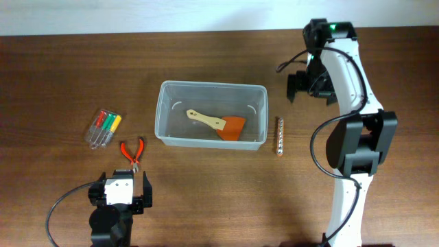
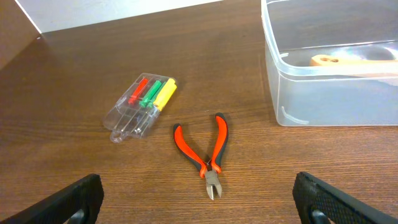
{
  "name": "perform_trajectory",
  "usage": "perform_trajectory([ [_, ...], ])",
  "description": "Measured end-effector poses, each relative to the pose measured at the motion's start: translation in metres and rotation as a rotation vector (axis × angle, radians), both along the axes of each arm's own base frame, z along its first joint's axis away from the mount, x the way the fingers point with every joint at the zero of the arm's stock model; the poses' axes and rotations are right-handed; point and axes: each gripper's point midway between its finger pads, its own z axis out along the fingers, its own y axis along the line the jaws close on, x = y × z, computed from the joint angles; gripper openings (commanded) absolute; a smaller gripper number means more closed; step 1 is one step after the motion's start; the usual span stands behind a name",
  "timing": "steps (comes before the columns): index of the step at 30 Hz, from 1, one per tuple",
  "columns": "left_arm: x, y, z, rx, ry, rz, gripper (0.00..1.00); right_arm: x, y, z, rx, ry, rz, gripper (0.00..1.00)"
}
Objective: Pack container
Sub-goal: 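Move the right gripper to the orange socket strip and grasp it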
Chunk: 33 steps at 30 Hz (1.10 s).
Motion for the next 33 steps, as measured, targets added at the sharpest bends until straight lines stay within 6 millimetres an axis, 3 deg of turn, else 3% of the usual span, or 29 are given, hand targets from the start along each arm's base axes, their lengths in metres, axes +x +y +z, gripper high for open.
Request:
perform_trajectory([
  [9,0.000,0.000,0.000,0.000,0.000,0.000,0.99,-0.020,0.005,-0.039,-0.020,0.085,-0.010,0.96],
  [18,0.000,0.000,0.000,0.000,0.000,0.000,0.99,-0.011,0.053,-0.044,-0.017,0.030,0.100,0.96],
  [22,0.000,0.000,0.000,0.000,0.000,0.000,0.99,-0.009,0.062,-0.044,-0.016,0.017,0.119,0.96],
  [27,0.000,0.000,0.000,0.000,0.000,0.000,0.99,-0.004,0.063,-0.039,-0.011,-0.017,0.134,0.97],
  [33,0.000,0.000,0.000,0.000,0.000,0.000,0.99,0.002,0.057,0.003,-0.022,-0.120,0.168,0.96],
])
